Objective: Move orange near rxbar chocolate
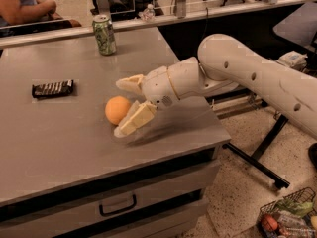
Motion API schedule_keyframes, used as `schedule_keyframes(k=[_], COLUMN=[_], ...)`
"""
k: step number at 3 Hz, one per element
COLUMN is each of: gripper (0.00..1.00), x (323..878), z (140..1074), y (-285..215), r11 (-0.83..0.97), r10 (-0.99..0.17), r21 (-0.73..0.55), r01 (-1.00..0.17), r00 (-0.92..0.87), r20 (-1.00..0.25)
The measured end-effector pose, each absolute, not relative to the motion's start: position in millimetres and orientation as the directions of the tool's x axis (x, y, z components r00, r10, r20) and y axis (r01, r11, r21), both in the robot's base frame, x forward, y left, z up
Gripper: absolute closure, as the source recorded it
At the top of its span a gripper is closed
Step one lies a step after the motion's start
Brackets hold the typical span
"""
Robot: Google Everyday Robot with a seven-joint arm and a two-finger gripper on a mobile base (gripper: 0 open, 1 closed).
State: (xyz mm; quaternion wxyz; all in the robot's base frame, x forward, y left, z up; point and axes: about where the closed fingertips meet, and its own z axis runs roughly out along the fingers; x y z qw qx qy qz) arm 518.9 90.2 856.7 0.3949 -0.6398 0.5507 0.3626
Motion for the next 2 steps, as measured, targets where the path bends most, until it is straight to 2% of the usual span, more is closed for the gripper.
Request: schedule_keyframes(k=[1,2], gripper=[0.43,0.74], x=[517.7,524.5], z=[857.5,870.6], y=[92.8,92.3], r11=[-0.110,-0.128], r10=[-0.423,-0.426], r21=[-0.109,-0.143], r01=[-0.988,-0.982], r00=[0.145,0.184], r20=[-0.894,-0.886])
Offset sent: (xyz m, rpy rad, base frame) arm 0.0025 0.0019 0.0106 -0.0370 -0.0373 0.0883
